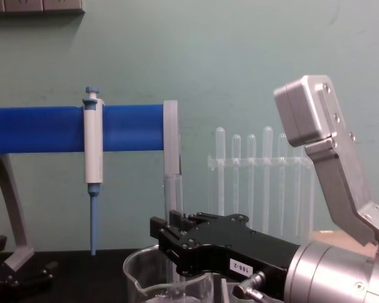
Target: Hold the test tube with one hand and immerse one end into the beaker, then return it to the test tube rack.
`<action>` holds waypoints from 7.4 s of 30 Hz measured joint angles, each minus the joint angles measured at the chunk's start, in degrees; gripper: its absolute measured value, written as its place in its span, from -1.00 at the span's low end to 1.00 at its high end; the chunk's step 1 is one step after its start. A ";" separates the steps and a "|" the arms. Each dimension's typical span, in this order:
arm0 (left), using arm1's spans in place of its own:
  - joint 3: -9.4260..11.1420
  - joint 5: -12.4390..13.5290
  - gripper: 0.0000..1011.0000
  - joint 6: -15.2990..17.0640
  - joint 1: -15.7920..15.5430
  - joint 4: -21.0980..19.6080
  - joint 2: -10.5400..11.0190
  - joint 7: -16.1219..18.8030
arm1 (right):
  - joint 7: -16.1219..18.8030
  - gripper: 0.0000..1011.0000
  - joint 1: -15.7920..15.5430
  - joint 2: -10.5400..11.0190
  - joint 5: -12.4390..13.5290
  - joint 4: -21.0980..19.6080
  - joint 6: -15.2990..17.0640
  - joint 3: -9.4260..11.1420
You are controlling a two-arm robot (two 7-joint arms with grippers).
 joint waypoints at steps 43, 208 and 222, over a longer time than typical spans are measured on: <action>0.00 0.00 0.98 0.00 0.00 0.00 0.00 0.00 | -0.10 -0.55 0.12 0.11 0.06 -0.04 0.08 -0.14; 0.00 0.00 0.98 0.00 0.00 0.00 0.00 0.00 | -0.09 -0.55 0.12 0.11 0.06 -0.04 0.08 -0.14; 0.00 0.00 0.98 0.00 0.00 0.00 0.00 0.00 | -0.10 -0.55 0.11 0.11 0.06 -0.04 0.08 -0.13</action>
